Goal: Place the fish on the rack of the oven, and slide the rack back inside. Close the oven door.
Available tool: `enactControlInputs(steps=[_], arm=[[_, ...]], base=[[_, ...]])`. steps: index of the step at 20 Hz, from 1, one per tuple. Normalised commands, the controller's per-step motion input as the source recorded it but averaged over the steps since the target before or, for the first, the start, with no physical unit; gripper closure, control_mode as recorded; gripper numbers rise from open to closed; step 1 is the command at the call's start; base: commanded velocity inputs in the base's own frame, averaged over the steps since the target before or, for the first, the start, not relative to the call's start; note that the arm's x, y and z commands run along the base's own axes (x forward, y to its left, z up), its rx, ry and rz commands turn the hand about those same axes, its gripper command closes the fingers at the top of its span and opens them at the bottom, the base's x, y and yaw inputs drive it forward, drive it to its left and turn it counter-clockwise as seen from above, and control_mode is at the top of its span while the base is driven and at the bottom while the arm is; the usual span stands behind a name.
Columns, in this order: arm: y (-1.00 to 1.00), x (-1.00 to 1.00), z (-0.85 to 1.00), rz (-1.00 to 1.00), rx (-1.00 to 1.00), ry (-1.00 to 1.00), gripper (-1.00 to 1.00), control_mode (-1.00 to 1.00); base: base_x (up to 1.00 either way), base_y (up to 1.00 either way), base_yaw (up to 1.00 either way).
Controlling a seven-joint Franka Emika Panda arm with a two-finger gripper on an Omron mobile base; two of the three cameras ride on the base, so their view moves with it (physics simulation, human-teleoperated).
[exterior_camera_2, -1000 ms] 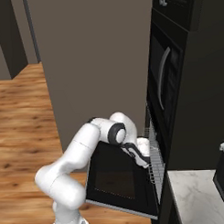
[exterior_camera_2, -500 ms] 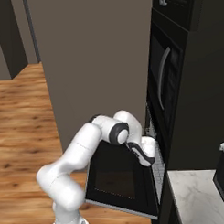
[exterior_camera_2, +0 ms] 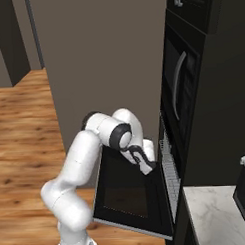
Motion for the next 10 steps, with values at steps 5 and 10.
enactControlInputs(steps=[5,10], arm=[[0.67,-0.81,0.90,0.00,0.00,-0.42,-1.00,-1.00],[0.52,-0.98,0.90,0.00,0.00,-0.50,-1.00,-1.00]], base=[[0.00,0.00,0.00],[0.00,0.00,0.00]])
